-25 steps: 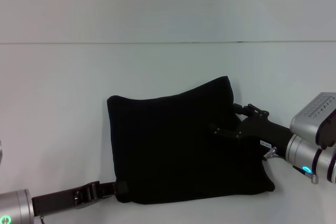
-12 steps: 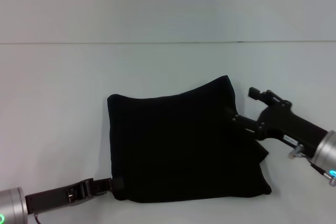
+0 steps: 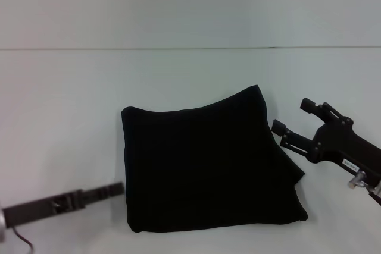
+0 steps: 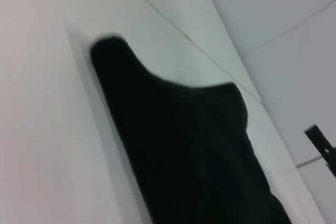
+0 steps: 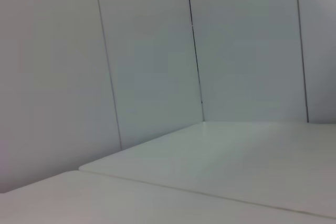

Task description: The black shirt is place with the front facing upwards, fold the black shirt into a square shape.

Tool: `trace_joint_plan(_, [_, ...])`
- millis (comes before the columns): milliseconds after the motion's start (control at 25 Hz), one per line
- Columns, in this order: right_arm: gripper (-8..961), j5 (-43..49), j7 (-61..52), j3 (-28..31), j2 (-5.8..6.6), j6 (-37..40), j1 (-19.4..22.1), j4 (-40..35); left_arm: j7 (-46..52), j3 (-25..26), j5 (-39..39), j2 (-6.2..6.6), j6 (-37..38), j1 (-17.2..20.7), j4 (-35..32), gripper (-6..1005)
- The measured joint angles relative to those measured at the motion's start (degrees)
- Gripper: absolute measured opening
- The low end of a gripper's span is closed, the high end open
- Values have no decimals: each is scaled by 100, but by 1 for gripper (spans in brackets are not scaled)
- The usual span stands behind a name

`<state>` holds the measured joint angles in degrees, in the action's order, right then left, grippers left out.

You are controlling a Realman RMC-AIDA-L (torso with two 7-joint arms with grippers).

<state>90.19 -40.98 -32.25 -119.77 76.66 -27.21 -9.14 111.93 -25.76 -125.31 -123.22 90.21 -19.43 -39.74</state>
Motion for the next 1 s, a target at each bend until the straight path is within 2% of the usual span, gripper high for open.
trace_joint_plan(200, [946,132,12,-124,7,372,169,-260,-1086,238,27,63,402,-78,-426,704])
trace_joint_plan(400, [946,662,19,-272,14,793,359,-524,-2879,214,63,-8,648,-225,-463,895])
trace_joint_plan(480, [946,930,19,-275,9,847,437,-583,-3722,184,64,-78,591,-212,-367,905])
trace_joint_plan(600, [946,1184,20,-275,0,855,571,-582,-4513,170,24,-98,446,-192,-45,920])
trace_joint_plan(840, [946,1553,121,-279,-24,721,847,-518,-5375,195,-48,-100,125,-34,217,951])
trace_joint_plan(1000, [946,1670,222,-315,-28,473,905,-419,-5540,352,-42,-105,43,43,312,951])
